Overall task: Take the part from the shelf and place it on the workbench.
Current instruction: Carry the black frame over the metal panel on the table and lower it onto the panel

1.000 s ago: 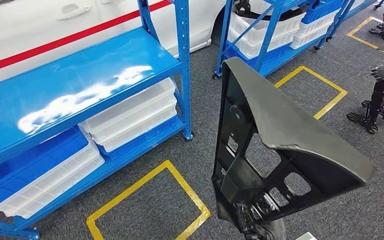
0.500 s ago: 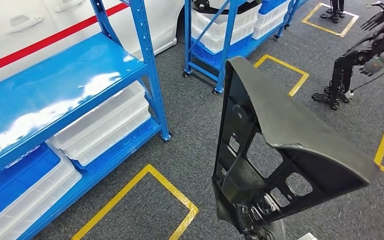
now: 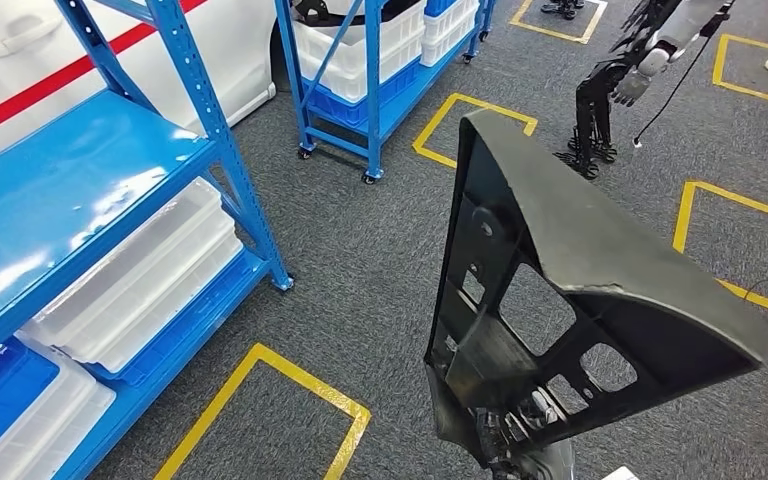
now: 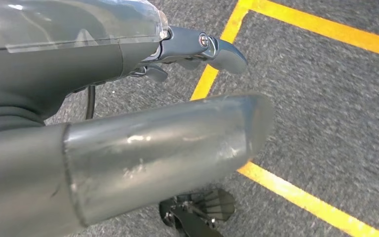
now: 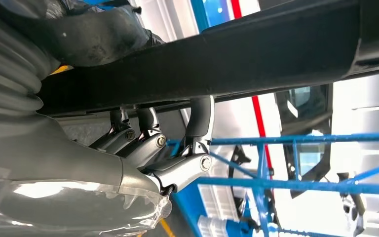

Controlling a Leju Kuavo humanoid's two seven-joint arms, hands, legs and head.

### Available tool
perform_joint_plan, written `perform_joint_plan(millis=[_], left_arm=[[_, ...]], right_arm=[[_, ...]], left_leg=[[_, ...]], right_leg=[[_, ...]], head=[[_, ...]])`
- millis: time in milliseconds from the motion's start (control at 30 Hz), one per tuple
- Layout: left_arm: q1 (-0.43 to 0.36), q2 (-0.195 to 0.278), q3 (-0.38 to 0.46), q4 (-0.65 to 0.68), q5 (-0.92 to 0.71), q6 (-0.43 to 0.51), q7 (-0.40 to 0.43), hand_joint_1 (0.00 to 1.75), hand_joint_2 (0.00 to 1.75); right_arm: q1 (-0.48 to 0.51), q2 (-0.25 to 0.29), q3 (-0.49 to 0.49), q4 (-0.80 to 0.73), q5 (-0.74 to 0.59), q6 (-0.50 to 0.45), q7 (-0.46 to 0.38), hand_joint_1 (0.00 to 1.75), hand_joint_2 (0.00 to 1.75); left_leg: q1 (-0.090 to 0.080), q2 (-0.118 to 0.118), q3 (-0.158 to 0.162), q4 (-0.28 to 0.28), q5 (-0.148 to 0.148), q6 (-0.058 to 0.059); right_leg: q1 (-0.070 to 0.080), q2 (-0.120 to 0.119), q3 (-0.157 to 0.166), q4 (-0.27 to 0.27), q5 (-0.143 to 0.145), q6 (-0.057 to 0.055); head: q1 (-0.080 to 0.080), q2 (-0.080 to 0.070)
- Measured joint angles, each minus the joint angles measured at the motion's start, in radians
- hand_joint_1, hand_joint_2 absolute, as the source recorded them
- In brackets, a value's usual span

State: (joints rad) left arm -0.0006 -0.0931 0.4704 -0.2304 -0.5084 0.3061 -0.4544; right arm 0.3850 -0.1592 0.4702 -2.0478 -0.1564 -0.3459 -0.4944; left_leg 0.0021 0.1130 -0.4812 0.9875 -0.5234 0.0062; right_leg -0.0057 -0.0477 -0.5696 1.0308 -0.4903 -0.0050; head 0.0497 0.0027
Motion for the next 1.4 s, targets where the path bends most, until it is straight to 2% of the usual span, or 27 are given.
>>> perform_joint_plan(millis=[33,100,167,200,267,333,400,467,533,567,600,667,733,767,800,867,933,967,1033,1067,1133,1167,1233,1267,1300,1333,1400], left_arm=[[-0.002,0.0,0.0,0.0,-0.002,0.0,0.0,0.0,0.0],[-0.004,0.0,0.0,0.0,-0.005,0.0,0.001,0.0,0.0],[-0.002,0.0,0.0,0.0,-0.007,0.0,0.002,0.0,0.0],[0.0,-0.001,0.0,0.0,-0.008,0.001,0.002,0.0,0.0],[0.003,-0.001,0.0,0.0,-0.01,0.001,0.003,0.0,0.0],[0.003,-0.001,0.001,0.0,-0.013,0.001,0.003,0.0,0.0],[0.004,0.0,0.001,0.0,-0.014,0.001,0.003,0.0,0.0],[0.003,0.0,0.001,0.0,-0.014,0.002,0.003,0.0,0.0],[0.001,0.0,0.002,0.0,-0.015,0.002,0.004,0.0,0.0],[0.001,0.0,0.002,0.0,-0.015,0.002,0.004,0.0,0.0],[0.001,0.0,0.002,0.0,-0.016,0.002,0.004,0.0,0.0],[0.003,0.0,0.002,0.0,-0.017,0.001,0.004,0.0,0.0],[0.004,0.0,0.002,0.0,-0.02,0.0,0.004,0.0,0.0],[0.004,0.0,0.002,0.0,-0.021,0.0,0.004,0.0,0.0],[0.003,0.0,0.002,0.0,-0.023,0.0,0.004,0.0,0.0],[0.001,0.0,0.002,0.0,-0.024,-0.001,0.004,0.0,0.0],[-0.001,-0.001,0.002,0.0,-0.025,-0.001,0.004,0.0,0.0],[-0.002,-0.001,0.002,0.0,-0.025,-0.002,0.004,0.0,0.0],[-0.006,-0.001,0.002,0.0,-0.026,-0.002,0.004,0.0,0.0],[-0.008,-0.001,0.002,0.0,-0.027,-0.002,0.004,0.0,0.0],[-0.008,-0.001,0.002,0.0,-0.027,-0.002,0.004,0.0,0.0],[-0.007,-0.002,0.002,0.0,-0.027,-0.003,0.004,0.0,0.0],[-0.003,-0.002,0.002,0.0,-0.027,-0.003,0.003,0.0,0.0],[-0.002,-0.002,0.002,0.0,-0.027,-0.004,0.003,0.0,0.0],[-0.001,-0.002,0.002,0.0,-0.027,-0.004,0.003,0.0,0.0],[-0.001,-0.002,0.002,0.0,-0.027,-0.004,0.003,0.0,0.0],[0.0,-0.002,0.002,0.0,-0.027,-0.003,0.003,0.0,0.0]], right_arm=[[0.001,0.0,0.0,-0.001,0.0,0.001,0.0,1.75,1.75],[0.003,0.0,-0.001,-0.004,0.0,0.002,0.001,1.75,1.75],[0.002,0.0,-0.001,-0.006,0.0,0.003,0.001,1.75,1.75],[0.003,0.0,-0.002,-0.006,0.0,0.003,0.001,1.75,1.75],[0.004,0.0,-0.002,-0.006,0.0,0.004,0.003,1.75,1.75],[0.004,0.0,-0.002,-0.006,0.0,0.004,0.003,1.75,1.75],[0.003,0.0,-0.002,-0.006,0.0,0.004,0.003,1.75,1.75],[0.003,0.0,-0.002,-0.006,0.0,0.005,0.004,1.75,1.75],[0.004,0.0,-0.003,-0.007,0.0,0.005,0.004,1.75,1.75],[0.006,0.0,-0.004,-0.009,0.0,0.005,0.004,1.75,1.75],[0.006,0.0,-0.006,-0.011,0.0,0.005,0.004,1.75,1.75],[0.005,-0.001,-0.008,-0.014,0.0,0.005,0.004,1.75,1.75],[0.003,0.0,-0.008,-0.014,0.0,0.006,0.006,1.75,1.75],[0.004,0.0,-0.01,-0.014,-0.001,0.007,0.008,1.75,1.75],[0.004,0.0,-0.011,-0.014,-0.001,0.009,0.009,1.75,1.75],[0.004,0.0,-0.014,-0.014,-0.002,0.014,0.012,1.75,1.75],[0.003,0.0,-0.014,-0.014,-0.002,0.017,0.013,1.75,1.75],[0.003,0.0,-0.014,-0.014,-0.002,0.018,0.013,1.75,1.75],[0.004,0.0,-0.015,-0.015,-0.002,0.02,0.013,1.75,1.75],[0.005,0.0,-0.015,-0.015,-0.002,0.02,0.013,1.75,1.75],[0.005,0.0,-0.015,-0.015,-0.002,0.021,0.012,1.75,1.75],[0.004,0.0,-0.015,-0.016,-0.002,0.021,0.012,1.75,1.75],[0.004,0.0,-0.015,-0.016,-0.002,0.021,0.013,1.75,1.75],[0.004,0.0,-0.015,-0.016,-0.002,0.021,0.013,1.75,1.75],[0.004,0.0,-0.015,-0.016,-0.002,0.021,0.013,1.75,1.75],[0.004,0.0,-0.015,-0.016,-0.002,0.021,0.013,1.75,1.75],[0.004,0.0,-0.015,-0.016,-0.002,0.021,0.013,1.75,1.75]], left_leg=[[0.002,-0.003,0.001,0.002,-0.005,-0.005],[0.007,-0.044,-0.017,0.043,-0.04,-0.014],[0.01,-0.094,-0.071,0.162,-0.109,-0.018],[0.011,-0.101,-0.105,0.233,-0.137,-0.018],[0.01,-0.106,-0.14,0.3,-0.139,-0.014],[0.01,-0.121,-0.104,0.209,-0.067,-0.006],[0.011,-0.179,-0.049,0.076,-0.005,0.005],[0.009,-0.217,-0.029,0.022,0.007,0.009],[0.009,-0.197,-0.026,0.01,0.012,0.014],[0.011,-0.182,-0.023,0.002,0.017,0.019],[0.013,-0.166,-0.02,-0.006,0.022,0.025],[0.011,-0.132,-0.018,-0.014,0.027,0.034],[0.007,-0.098,-0.02,-0.014,0.025,0.036],[0.007,-0.082,-0.019,-0.014,0.024,0.035],[0.006,-0.067,-0.018,-0.013,0.022,0.033],[0.006,-0.043,-0.012,-0.012,0.016,0.026],[0.002,-0.025,-0.007,-0.007,0.007,0.015],[0.0,-0.017,-0.005,-0.005,0.004,0.01],[0.0,-0.004,-0.001,-0.004,-0.001,0.0],[0.002,-0.011,0.0,0.001,-0.009,-0.005],[0.008,-0.056,-0.025,0.064,-0.055,-0.012],[0.009,-0.082,-0.053,0.127,-0.09,-0.014],[0.01,-0.104,-0.12,0.266,-0.146,-0.015],[0.01,-0.106,-0.139,0.298,-0.147,-0.015],[0.01,-0.108,-0.14,0.291,-0.126,-0.014],[0.01,-0.113,-0.123,0.243,-0.088,-0.011],[0.013,-0.158,-0.069,0.104,-0.015,-0.006]], right_leg=[[-0.001,0.01,-0.002,-0.002,0.002,-0.006],[-0.006,0.028,-0.004,-0.006,0.007,-0.018],[-0.006,0.047,-0.008,-0.008,0.011,-0.026],[-0.004,0.059,-0.01,-0.007,0.012,-0.028],[0.0,0.086,-0.01,-0.006,0.013,-0.029],[0.002,0.114,-0.006,-0.003,0.013,-0.029],[0.002,0.139,-0.008,0.0,0.014,-0.026],[-0.004,0.164,-0.02,0.002,0.019,-0.015],[-0.009,0.189,-0.029,0.001,0.026,0.0],[-0.007,0.179,-0.035,0.009,0.021,0.005],[-0.004,0.156,-0.046,0.031,0.006,0.01],[-0.002,0.087,-0.098,0.138,-0.058,0.015],[-0.007,0.058,-0.155,0.259,-0.108,0.022],[-0.01,0.054,-0.162,0.278,-0.108,0.025],[-0.013,0.05,-0.148,0.258,-0.089,0.028],[-0.015,0.02,-0.07,0.123,-0.029,0.028],[-0.008,-0.011,-0.007,0.012,0.002,0.019],[-0.004,-0.016,0.002,-0.007,0.002,0.013],[-0.001,0.004,0.0,-0.009,0.004,0.001],[-0.002,0.014,0.0,-0.013,0.006,-0.006],[-0.007,0.031,0.002,-0.02,0.012,-0.019],[-0.006,0.04,0.001,-0.021,0.013,-0.023],[-0.003,0.063,-0.001,-0.02,0.013,-0.026],[-0.002,0.077,-0.001,-0.018,0.013,-0.026],[-0.001,0.091,0.0,-0.016,0.012,-0.026],[-0.001,0.105,0.0,-0.013,0.011,-0.025],[-0.001,0.132,-0.002,-0.005,0.008,-0.021]], head=[[0.0,0.0],[0.0,0.0],[0.0,0.0],[0.0,0.0],[0.0,0.0],[0.0,0.0],[0.0,0.0],[0.0,0.0],[0.0,0.0],[0.0,0.0],[0.0,0.0],[0.0,0.0],[0.0,0.0],[0.0,0.0],[0.0,0.0],[0.0,0.0],[0.0,0.0],[0.0,0.0],[0.0,0.0],[0.0,0.0],[0.0,0.0],[0.0,0.0],[0.0,0.0],[0.0,0.0],[0.0,0.0],[0.0,0.0],[0.0,0.0]])
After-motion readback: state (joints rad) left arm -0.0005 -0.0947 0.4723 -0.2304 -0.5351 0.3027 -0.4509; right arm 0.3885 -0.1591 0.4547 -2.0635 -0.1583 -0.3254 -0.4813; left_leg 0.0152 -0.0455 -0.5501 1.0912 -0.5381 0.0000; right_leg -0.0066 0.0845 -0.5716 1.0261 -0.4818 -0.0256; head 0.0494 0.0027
